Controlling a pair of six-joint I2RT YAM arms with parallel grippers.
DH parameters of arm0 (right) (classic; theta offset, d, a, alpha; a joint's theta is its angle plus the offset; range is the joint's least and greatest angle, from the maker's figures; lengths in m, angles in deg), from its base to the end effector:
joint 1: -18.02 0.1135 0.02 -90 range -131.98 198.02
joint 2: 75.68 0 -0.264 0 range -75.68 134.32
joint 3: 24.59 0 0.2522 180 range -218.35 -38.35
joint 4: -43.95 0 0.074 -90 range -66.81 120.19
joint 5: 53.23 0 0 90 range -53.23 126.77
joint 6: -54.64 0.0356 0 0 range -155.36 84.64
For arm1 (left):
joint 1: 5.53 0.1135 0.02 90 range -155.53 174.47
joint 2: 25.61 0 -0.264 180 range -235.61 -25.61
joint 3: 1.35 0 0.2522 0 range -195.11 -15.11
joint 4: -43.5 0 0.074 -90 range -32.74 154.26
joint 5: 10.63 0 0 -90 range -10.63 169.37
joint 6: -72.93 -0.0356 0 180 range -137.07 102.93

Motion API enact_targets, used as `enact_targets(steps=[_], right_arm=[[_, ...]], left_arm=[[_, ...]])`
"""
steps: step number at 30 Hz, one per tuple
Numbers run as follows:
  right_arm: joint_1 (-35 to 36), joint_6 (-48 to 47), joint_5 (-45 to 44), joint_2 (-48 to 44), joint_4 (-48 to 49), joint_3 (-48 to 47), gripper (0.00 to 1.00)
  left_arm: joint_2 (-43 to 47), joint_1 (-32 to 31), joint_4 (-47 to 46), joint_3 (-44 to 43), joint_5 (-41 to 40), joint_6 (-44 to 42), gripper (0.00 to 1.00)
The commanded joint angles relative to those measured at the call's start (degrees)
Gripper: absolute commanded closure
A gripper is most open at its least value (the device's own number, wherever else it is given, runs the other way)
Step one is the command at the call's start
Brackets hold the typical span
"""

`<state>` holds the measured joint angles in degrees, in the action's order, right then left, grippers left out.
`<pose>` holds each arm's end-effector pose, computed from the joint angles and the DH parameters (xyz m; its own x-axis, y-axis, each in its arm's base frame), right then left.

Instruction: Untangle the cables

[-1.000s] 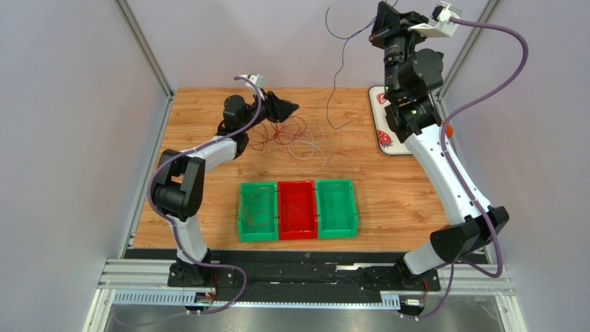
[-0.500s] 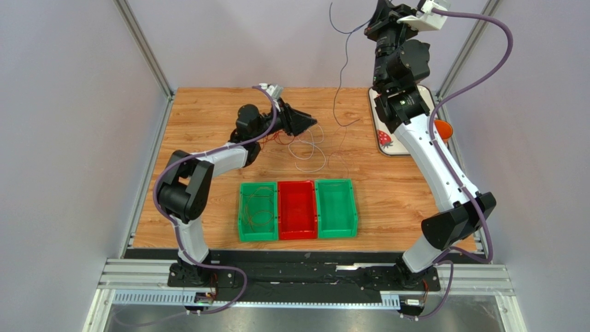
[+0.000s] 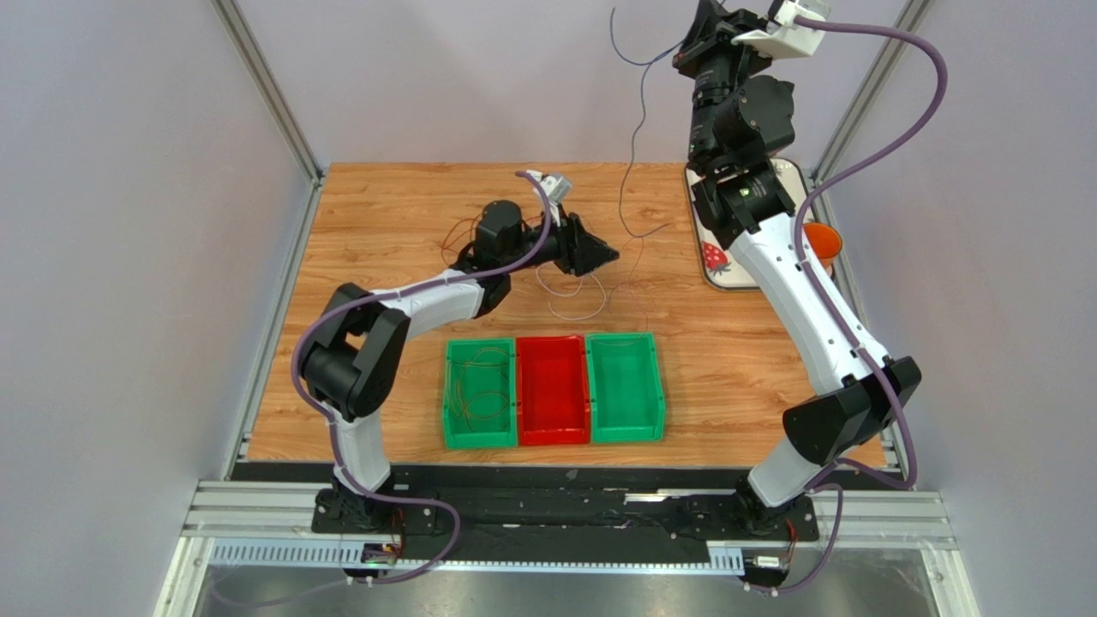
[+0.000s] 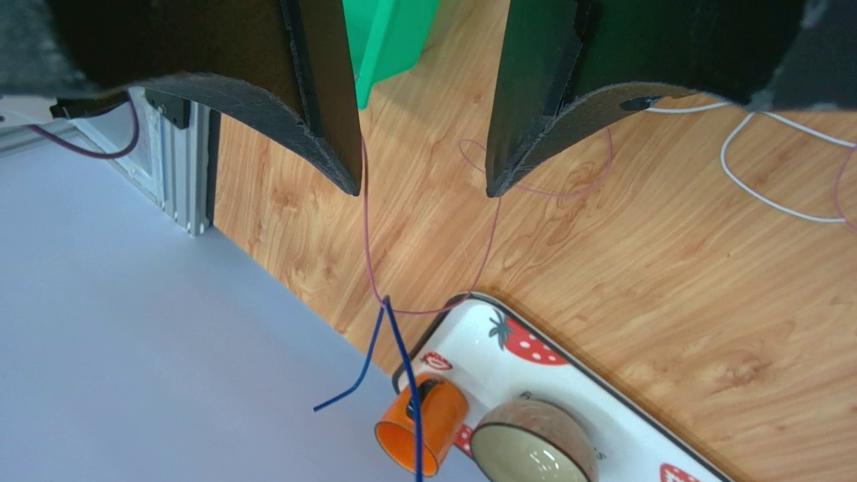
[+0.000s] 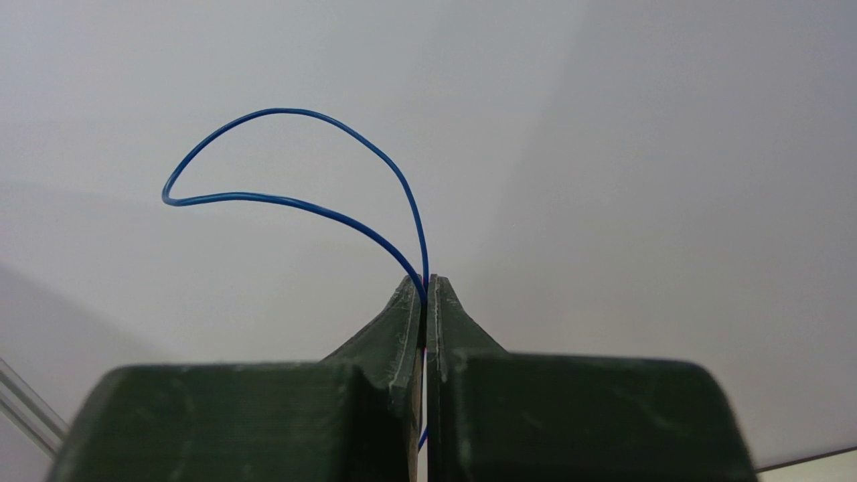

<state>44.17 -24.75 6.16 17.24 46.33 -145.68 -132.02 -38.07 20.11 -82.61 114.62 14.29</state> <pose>0.3185 0.1362 0.5494 0.4511 0.3980 -0.7988 -0.0699 0.9081 0.4130 0.3480 -0.2464 0.2564 -0.5038 -0.1827 -0.8443 0.7769 0.3315 -0.5353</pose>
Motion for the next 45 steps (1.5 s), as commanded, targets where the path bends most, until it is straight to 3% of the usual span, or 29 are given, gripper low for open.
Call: enact_targets(steps=[1,7,10,12,13,18,21,24,28,31,33,36,45], right_arm=[[0.9,-1.7,-1.2,0.3,2.3,-1.8,1.0],[1.4,-2.9,-1.4,0.3,2.4,-1.9,1.0],[1.5,-2.8,-1.6,0.2,2.3,-2.0,1.0],[1.6,-2.8,-1.5,0.0,2.3,-2.0,1.0],[1.6,-2.8,-1.6,-0.1,2.3,-2.0,1.0],[1.5,-5.0,-4.1,-1.3,2.8,-1.7,1.0],[1.5,-9.0,-6.6,-3.6,4.4,-1.2,1.0],[1.3,-13.0,-8.8,-7.0,6.7,0.9,1.0],[-0.5,-14.0,-12.1,-10.7,4.6,1.9,1.0],[-2.3,-13.2,-13.8,-13.5,3.8,3.9,1.0],[-3.8,-12.1,-15.1,-14.8,3.5,5.0,1.0],[-5.5,-7.6,-14.1,-16.6,0.6,6.3,1.0],[-5.6,-1.0,-10.5,-20.0,-7.5,10.2,1.0]], left_arm=[[0.4,-1.8,4.3,-3.7,-2.0,-4.7,0.43],[1.3,-2.3,5.1,-3.4,-3.1,-6.2,0.47],[0.7,-2.7,6.9,-4.5,-3.3,-7.2,0.65],[-0.6,-3.1,7.6,-6.0,-3.2,-7.4,0.94],[-1.0,-3.4,9.2,-6.6,-4.0,-8.0,1.0],[0.1,-3.9,17.2,-8.7,-12.5,-12.0,1.0],[1.5,-3.2,26.1,-10.5,-24.6,-16.6,1.0],[2.1,1.1,31.0,-11.2,-28.7,-16.2,1.0],[5.6,10.0,29.2,-6.2,-34.2,-9.2,1.0],[7.3,14.6,31.9,-4.9,-39.3,-8.6,1.0],[7.5,16.8,33.6,-4.6,-40.9,-7.4,1.0],[6.7,20.2,32.5,-3.5,-36.7,-4.3,1.0],[3.1,20.5,34.5,-6.9,-31.6,-3.8,1.0]])
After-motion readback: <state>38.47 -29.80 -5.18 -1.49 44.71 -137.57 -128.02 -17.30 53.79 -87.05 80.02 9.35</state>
